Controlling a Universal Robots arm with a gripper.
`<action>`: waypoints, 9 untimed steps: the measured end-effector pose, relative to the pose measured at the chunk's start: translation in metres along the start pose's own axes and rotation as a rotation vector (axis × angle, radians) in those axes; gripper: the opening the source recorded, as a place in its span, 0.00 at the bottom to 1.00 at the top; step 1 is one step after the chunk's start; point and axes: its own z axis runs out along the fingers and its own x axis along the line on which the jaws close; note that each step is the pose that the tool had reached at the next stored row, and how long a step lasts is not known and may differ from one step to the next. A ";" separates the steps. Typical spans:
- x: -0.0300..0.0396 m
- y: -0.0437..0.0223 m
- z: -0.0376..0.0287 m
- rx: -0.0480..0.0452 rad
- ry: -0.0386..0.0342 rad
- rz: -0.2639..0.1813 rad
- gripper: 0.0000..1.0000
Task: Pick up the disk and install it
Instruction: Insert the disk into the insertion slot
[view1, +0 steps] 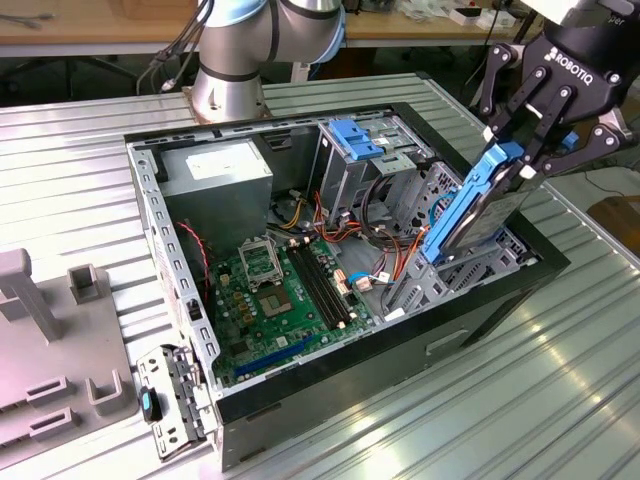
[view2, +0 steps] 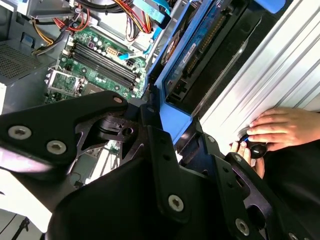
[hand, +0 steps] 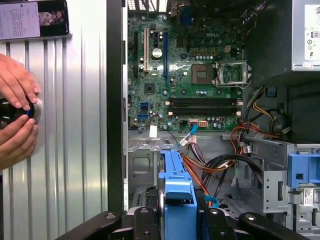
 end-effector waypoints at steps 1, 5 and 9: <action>0.0001 -0.0011 0.0018 -0.0014 0.0000 0.000 0.37; 0.0001 -0.0028 0.0022 -0.0018 -0.0006 0.000 0.37; 0.0001 -0.0039 0.0010 -0.0015 -0.0012 0.000 0.37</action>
